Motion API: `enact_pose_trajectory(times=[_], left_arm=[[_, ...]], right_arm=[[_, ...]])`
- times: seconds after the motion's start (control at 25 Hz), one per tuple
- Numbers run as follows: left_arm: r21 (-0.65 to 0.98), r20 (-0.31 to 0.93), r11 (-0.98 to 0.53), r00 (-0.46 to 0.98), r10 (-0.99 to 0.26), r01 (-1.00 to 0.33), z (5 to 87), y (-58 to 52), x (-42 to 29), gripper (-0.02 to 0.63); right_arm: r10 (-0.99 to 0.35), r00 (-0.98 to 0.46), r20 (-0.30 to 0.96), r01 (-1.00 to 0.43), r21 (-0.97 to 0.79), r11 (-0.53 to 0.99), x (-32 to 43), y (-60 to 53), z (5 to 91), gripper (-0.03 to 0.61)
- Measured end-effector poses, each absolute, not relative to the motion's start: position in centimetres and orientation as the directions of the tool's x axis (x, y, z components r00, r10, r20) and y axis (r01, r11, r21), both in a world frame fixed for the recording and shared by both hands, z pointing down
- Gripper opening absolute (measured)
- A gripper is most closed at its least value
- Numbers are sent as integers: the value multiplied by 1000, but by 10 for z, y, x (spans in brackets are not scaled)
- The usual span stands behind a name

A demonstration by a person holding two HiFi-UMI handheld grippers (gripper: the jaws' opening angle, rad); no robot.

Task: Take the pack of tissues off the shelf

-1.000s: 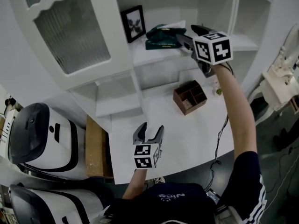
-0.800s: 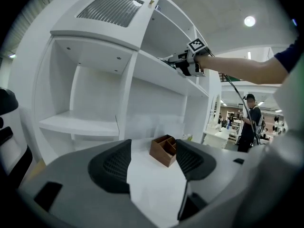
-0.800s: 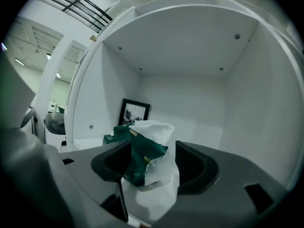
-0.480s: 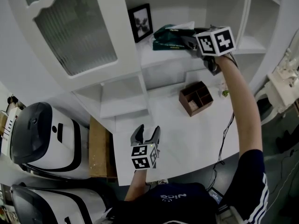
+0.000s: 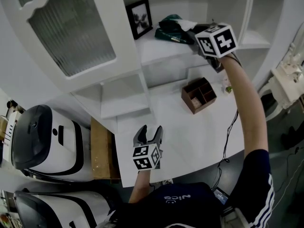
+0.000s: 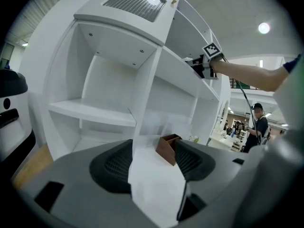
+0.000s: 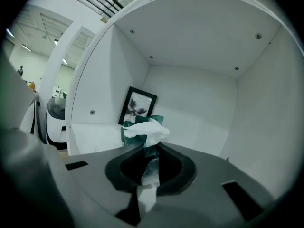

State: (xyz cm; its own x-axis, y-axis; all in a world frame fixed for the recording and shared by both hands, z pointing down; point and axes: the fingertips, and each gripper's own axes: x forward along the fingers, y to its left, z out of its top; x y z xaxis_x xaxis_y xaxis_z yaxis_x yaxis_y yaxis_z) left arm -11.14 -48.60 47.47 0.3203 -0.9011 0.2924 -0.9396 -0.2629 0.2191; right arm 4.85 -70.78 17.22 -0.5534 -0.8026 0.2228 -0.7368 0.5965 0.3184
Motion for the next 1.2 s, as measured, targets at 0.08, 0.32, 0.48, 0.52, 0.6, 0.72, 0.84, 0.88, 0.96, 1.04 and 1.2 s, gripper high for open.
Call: enact_pose_trajectory(times=[0.08, 0.32, 0.48, 0.52, 0.6, 0.72, 0.84, 0.88, 0.96, 1.04, 1.2], left_arm=[[226, 296, -253, 314, -902, -941, 476, -485, -114, 275], [230, 288, -238, 300, -910, -943, 475, -481, -119, 273], [231, 289, -235, 298, -910, -944, 477, -477, -119, 272], [232, 287, -236, 299, -910, -944, 476, -476, -118, 272], [231, 281, -241, 301, -911, -943, 476, -473, -115, 273], [221, 272, -250, 305, -913, -943, 474, -468, -110, 272], [214, 267, -258, 311, -912, -942, 473, -462, -105, 273], [212, 266, -261, 313, -912, -942, 473, -460, -103, 272], [208, 262, -267, 317, -912, -941, 473, -456, -99, 273], [203, 257, -272, 319, -912, -941, 473, -451, -95, 272], [206, 256, -280, 327, -910, -938, 468, -441, -89, 272]], right_arm=[[-803, -558, 208, -740, 313, 595, 47, -705, 170, 35], [-830, -547, 108, -774, 314, 550, 51, -687, 147, 34], [-834, -547, 74, -778, 320, 540, 57, -671, 140, 32], [-836, -545, 72, -778, 329, 535, 58, -666, 139, 33], [-840, -539, 62, -776, 352, 523, 61, -655, 137, 34], [-843, -536, 34, -776, 373, 508, 68, -637, 134, 32], [-839, -544, 11, -777, 370, 509, 73, -619, 131, 32], [-837, -547, 7, -775, 374, 510, 74, -613, 131, 32], [-834, -552, 0, -768, 389, 508, 76, -600, 131, 32], [-832, -555, -6, -762, 403, 506, 77, -587, 132, 32], [-826, -563, -8, -756, 407, 512, 79, -564, 131, 31]])
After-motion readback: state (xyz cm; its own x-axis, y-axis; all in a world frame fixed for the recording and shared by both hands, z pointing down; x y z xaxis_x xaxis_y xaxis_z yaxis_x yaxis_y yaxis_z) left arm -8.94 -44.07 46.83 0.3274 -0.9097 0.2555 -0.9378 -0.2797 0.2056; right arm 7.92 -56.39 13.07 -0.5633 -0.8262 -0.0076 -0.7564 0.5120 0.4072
